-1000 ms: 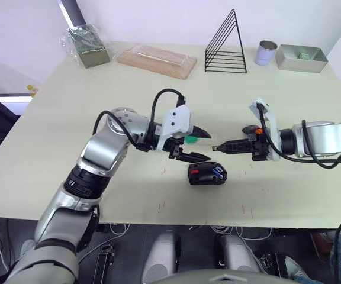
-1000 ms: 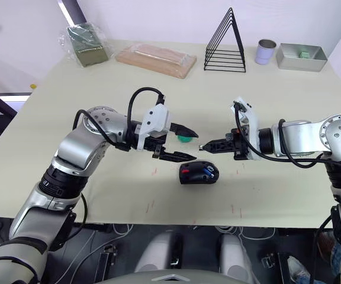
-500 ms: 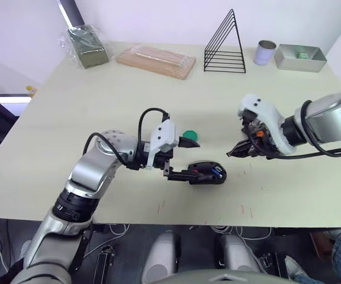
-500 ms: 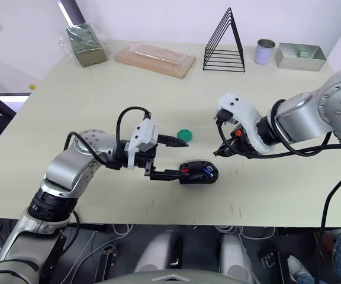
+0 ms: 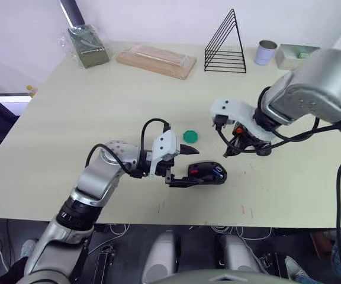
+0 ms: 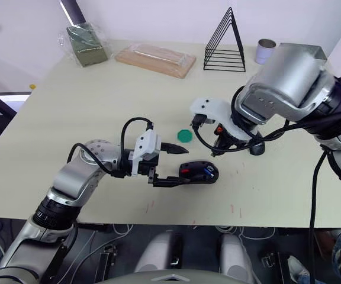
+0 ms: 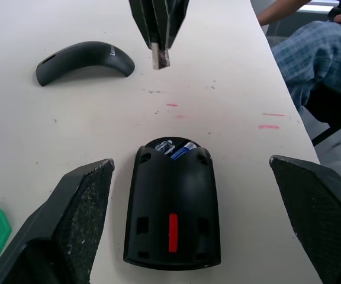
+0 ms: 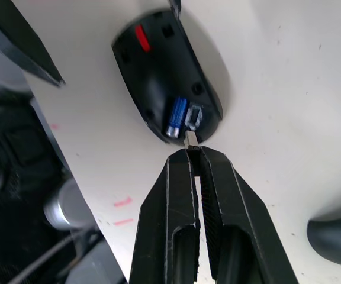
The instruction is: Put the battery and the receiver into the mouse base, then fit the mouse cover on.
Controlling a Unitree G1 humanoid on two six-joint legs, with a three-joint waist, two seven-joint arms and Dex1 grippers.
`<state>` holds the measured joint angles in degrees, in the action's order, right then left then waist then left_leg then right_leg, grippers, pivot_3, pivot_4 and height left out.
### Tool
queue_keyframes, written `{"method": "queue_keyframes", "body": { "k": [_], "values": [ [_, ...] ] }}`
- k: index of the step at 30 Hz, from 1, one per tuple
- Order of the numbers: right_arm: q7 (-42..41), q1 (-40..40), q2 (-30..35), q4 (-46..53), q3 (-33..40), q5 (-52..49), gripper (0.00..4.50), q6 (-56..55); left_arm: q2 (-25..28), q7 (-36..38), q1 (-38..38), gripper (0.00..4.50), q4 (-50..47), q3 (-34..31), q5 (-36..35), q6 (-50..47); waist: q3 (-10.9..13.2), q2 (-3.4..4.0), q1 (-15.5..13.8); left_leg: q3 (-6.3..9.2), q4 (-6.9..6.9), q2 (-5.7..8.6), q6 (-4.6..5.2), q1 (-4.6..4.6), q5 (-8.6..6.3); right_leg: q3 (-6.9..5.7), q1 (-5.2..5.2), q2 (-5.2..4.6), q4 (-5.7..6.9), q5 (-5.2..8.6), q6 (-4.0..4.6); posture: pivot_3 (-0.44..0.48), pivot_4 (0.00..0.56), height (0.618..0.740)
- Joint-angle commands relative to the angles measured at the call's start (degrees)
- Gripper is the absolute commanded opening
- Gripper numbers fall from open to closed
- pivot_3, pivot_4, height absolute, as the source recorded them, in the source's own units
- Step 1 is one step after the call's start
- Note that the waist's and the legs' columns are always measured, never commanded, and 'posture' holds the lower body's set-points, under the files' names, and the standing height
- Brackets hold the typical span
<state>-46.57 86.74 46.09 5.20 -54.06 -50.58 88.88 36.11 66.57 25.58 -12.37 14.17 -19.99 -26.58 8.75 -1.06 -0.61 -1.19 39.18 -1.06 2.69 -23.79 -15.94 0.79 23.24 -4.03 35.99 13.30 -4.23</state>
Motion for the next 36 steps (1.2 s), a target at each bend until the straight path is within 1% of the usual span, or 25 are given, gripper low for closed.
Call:
{"method": "queue_keyframes", "body": {
  "k": [1, 5, 13, 19, 26, 36],
  "values": [
    [-6.40, 4.31, -2.22, -3.85, -2.85, 7.01, 0.00, -3.77, -0.68, 0.74, 0.04, 4.48, 0.62, 0.89, 0.61, 2.45, 0.00, 0.01, 0.22, -0.01, 0.00, 0.03, 0.00, 0.02, 0.00, 0.01, 0.01, 0.00, 0.05, 0.00, 0.00, 0.000, 0.150, 0.740],
    [-10.43, 4.89, -3.71, -4.61, -4.90, 11.21, 0.00, -4.96, -0.97, 1.30, 0.42, 4.48, 2.15, 1.85, 1.53, 3.37, 0.00, 0.00, 0.29, 0.05, 0.00, 0.03, -0.02, 0.03, 0.01, -0.03, 0.06, 0.02, 0.21, 0.00, 0.01, 0.000, 0.150, 0.740],
    [-13.79, 3.37, -5.29, -4.42, -4.39, 15.42, 0.00, -3.90, -2.56, 1.38, 1.75, 4.48, 6.03, 4.54, 4.68, 6.26, 0.00, 0.00, 0.30, 0.05, 0.03, 0.07, -0.03, 0.03, 0.02, -0.01, 0.09, 0.00, 0.34, 0.00, 0.01, 0.000, 0.150, 0.740],
    [-13.53, 1.00, -5.37, -2.58, -2.38, 15.84, 0.00, -1.05, -4.88, 0.98, 3.29, 4.48, 11.18, 6.95, 9.00, 10.42, -0.01, 0.01, 0.28, 0.05, 0.08, 0.09, -0.04, 0.05, 0.02, 0.00, 0.10, 0.00, 0.46, 0.01, 0.01, 0.000, 0.150, 0.740],
    [-12.34, -1.02, -5.54, -0.93, -0.38, 15.78, 0.00, 1.42, -7.07, 2.11, 5.44, 4.48, 15.18, 8.03, 11.11, 12.59, -0.01, 0.01, 0.33, 0.07, 0.11, 0.10, -0.05, 0.07, 0.03, 0.01, 0.13, 0.00, 0.56, 0.01, 0.02, 0.000, 0.150, 0.740],
    [-10.67, -2.49, -6.34, -0.27, 1.76, 15.36, 0.00, 3.56, -9.84, 2.30, 7.18, 4.48, 17.97, 9.43, 13.17, 13.81, -0.01, 0.00, 0.34, 0.07, 0.14, 0.11, -0.06, 0.06, 0.04, 0.03, 0.15, 0.00, 0.62, 0.01, 0.02, 0.000, 0.150, 0.740]
  ]
}}
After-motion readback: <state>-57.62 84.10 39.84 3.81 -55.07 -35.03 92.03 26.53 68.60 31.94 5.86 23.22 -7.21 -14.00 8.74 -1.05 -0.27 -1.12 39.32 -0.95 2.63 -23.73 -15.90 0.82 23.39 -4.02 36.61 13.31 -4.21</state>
